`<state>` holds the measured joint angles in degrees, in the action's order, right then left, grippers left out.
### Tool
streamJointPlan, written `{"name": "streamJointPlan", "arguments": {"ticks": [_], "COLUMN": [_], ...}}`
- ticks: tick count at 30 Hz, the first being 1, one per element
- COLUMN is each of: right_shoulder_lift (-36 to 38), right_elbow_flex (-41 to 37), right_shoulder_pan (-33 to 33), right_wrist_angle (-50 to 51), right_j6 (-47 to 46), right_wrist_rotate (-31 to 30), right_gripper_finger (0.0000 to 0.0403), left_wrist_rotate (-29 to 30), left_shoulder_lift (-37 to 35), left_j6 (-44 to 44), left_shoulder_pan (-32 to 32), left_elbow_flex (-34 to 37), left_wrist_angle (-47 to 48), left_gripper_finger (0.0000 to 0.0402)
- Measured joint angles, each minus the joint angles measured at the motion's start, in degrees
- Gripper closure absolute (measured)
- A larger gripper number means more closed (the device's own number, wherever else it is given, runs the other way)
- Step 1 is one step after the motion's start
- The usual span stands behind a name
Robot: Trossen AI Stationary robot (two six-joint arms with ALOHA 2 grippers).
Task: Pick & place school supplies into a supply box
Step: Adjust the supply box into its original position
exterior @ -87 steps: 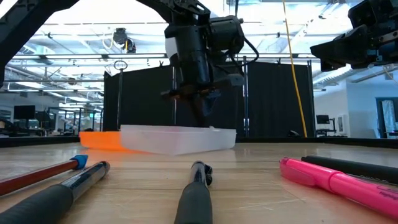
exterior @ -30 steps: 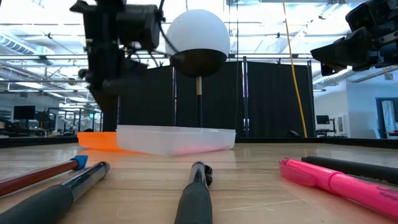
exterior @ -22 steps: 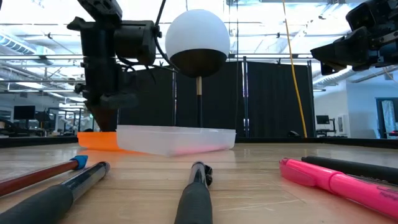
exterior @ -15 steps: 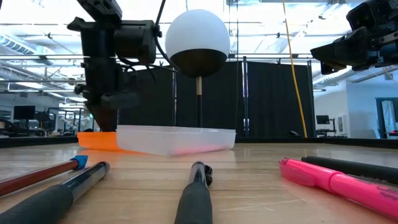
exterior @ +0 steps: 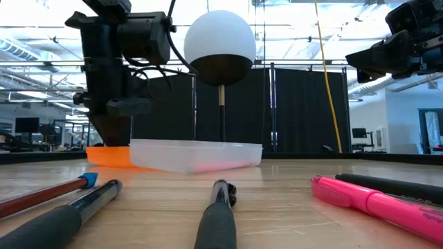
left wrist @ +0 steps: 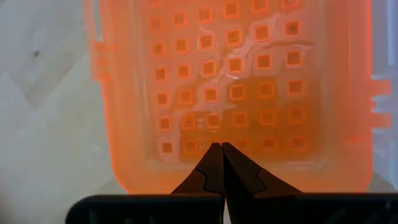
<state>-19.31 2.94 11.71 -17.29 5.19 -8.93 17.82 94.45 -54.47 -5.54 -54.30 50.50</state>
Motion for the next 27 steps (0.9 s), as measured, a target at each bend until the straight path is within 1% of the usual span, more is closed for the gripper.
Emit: {"name": "streamJointPlan", "arguments": {"ticks": [6, 18, 27], "right_shoulder_lift": [0.0, 0.0, 0.0], "right_elbow_flex": [0.0, 0.0, 0.0], "right_shoulder_pan": [0.0, 0.0, 0.0], "right_wrist_angle": [0.0, 0.0, 0.0], "right_j6": [0.0, 0.0, 0.0], "right_wrist_rotate": [0.0, 0.0, 0.0], "right_gripper_finger": [0.0403, 0.0403, 0.0403], "left_wrist_rotate": [0.0, -2.0, -3.4], "left_shoulder_lift": [0.0, 0.0, 0.0], "left_j6": [-2.3, -9.6, -18.9], "left_shoulder_pan": [-2.0, -6.5, -10.9], "left_elbow_flex": [0.0, 0.0, 0.0], "left_wrist_angle": [0.0, -0.1, -2.3], "left_gripper_finger": [0.04, 0.04, 0.04]}}
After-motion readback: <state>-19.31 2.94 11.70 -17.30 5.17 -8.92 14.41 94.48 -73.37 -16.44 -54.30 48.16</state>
